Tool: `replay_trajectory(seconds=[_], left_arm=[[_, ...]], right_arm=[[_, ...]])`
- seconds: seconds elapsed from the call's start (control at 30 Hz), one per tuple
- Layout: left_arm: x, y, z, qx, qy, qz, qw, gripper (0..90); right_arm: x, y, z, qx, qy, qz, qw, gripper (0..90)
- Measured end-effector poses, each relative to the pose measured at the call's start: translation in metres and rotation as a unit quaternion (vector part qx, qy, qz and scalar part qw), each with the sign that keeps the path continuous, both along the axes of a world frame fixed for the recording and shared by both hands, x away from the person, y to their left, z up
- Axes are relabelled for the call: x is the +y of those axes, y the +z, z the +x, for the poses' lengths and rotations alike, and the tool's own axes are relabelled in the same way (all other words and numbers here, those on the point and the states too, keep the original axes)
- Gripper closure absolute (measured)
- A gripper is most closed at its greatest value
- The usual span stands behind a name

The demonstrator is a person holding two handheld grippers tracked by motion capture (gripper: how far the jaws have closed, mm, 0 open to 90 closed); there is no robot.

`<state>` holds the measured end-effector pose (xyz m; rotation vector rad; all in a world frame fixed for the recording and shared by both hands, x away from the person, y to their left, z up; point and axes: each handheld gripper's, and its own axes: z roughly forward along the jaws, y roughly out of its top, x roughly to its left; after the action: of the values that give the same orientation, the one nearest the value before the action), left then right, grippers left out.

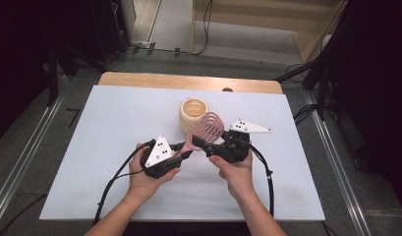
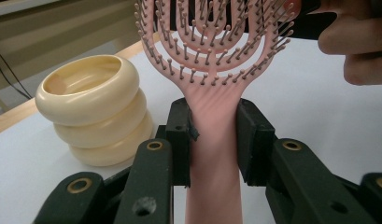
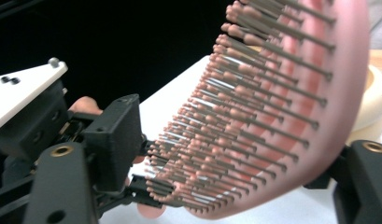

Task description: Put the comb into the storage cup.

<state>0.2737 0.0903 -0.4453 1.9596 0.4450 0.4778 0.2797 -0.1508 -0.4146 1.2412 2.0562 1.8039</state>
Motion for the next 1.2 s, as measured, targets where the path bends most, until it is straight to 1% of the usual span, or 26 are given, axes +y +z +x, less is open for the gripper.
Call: replay_trajectory(seconds=[0.07, 0.1, 0.13, 0.17, 0.27, 0.37, 0.4, 0.57, 0.63, 0.73, 0.83, 0.87, 0.93, 0.97, 1.03, 1.07, 1.13, 1.17, 1.2], left_arm=[[0.0, 0.0, 0.0, -0.001, 0.0, 0.001, 1.0, 70.3], [-0.001, 0.0, 0.0, -0.001, 0.0, 0.001, 1.0, 70.3], [-0.001, -0.001, 0.0, 0.0, 0.001, 0.0, 1.0, 70.3], [-0.001, -0.001, -0.001, -0.002, 0.002, 0.001, 1.0, 70.3], [-0.001, -0.001, -0.001, -0.001, 0.003, 0.001, 1.0, 70.3], [-0.002, -0.001, -0.001, -0.003, 0.004, 0.001, 1.0, 70.3], [-0.002, -0.002, -0.001, -0.004, 0.004, 0.001, 1.0, 70.2], [-0.002, -0.002, -0.002, -0.005, 0.004, 0.0, 1.0, 70.2], [-0.001, -0.002, -0.001, -0.006, 0.004, 0.0, 1.0, 70.2], [-0.001, -0.002, -0.001, -0.004, 0.002, 0.0, 1.0, 70.2], [-0.001, -0.003, 0.0, 0.0, 0.002, -0.001, 1.0, 70.1], [-0.001, -0.004, 0.0, -0.001, 0.002, 0.003, 1.0, 70.1], [-0.003, -0.005, 0.0, 0.003, 0.001, 0.003, 1.0, 70.0], [-0.003, -0.006, 0.0, 0.002, 0.0, 0.006, 1.0, 70.1], [-0.004, -0.007, 0.001, 0.007, -0.004, 0.005, 1.0, 70.1], [-0.004, -0.008, 0.001, 0.008, -0.005, 0.003, 0.9999, 70.1], [-0.003, -0.008, 0.001, 0.01, -0.006, 0.0, 0.9999, 69.7], [-0.003, -0.007, 0.002, 0.012, -0.007, -0.005, 0.9999, 67.4], [-0.002, -0.007, 0.002, 0.014, -0.008, -0.009, 0.9998, 67.4]], right_arm=[[0.0, -0.001, 0.0, 0.009, -0.009, 0.007, 0.9999, 31.1], [0.0, -0.001, 0.0, 0.009, -0.009, 0.007, 0.9999, 31.1], [0.0, -0.001, 0.001, 0.014, -0.011, 0.01, 0.9998, 34.2], [0.0, -0.001, 0.001, 0.014, -0.011, 0.01, 0.9998, 34.2], [0.0, -0.002, 0.001, 0.014, -0.006, 0.012, 0.9998, 39.5], [0.001, -0.003, 0.001, 0.016, -0.007, 0.012, 0.9998, 42.6], [0.002, -0.004, 0.001, 0.021, -0.008, 0.012, 0.9997, 44.1], [0.003, -0.005, 0.001, 0.027, -0.008, 0.015, 0.9995, 47.9], [0.003, -0.006, 0.002, 0.027, -0.003, 0.021, 0.9994, 49.8], [0.002, -0.008, 0.003, 0.035, 0.007, 0.035, 0.9988, 52.4], [0.001, -0.009, 0.004, 0.038, 0.01, 0.039, 0.9985, 53.9], [0.001, -0.009, 0.004, 0.041, 0.012, 0.043, 0.9982, 54.8], [-0.001, -0.01, 0.005, 0.044, 0.019, 0.054, 0.9974, 57.6], [-0.001, -0.01, 0.006, 0.044, 0.024, 0.058, 0.9971, 59.0], [-0.001, -0.01, 0.005, 0.037, 0.035, 0.06, 0.9969, 60.5], [-0.001, -0.01, 0.005, 0.037, 0.035, 0.06, 0.9969, 60.5], [-0.001, -0.01, 0.004, 0.033, 0.038, 0.057, 0.9971, 60.7], [-0.001, -0.01, 0.004, 0.029, 0.042, 0.059, 0.9969, 60.7], [-0.001, -0.01, 0.004, 0.029, 0.042, 0.059, 0.9969, 60.7]])
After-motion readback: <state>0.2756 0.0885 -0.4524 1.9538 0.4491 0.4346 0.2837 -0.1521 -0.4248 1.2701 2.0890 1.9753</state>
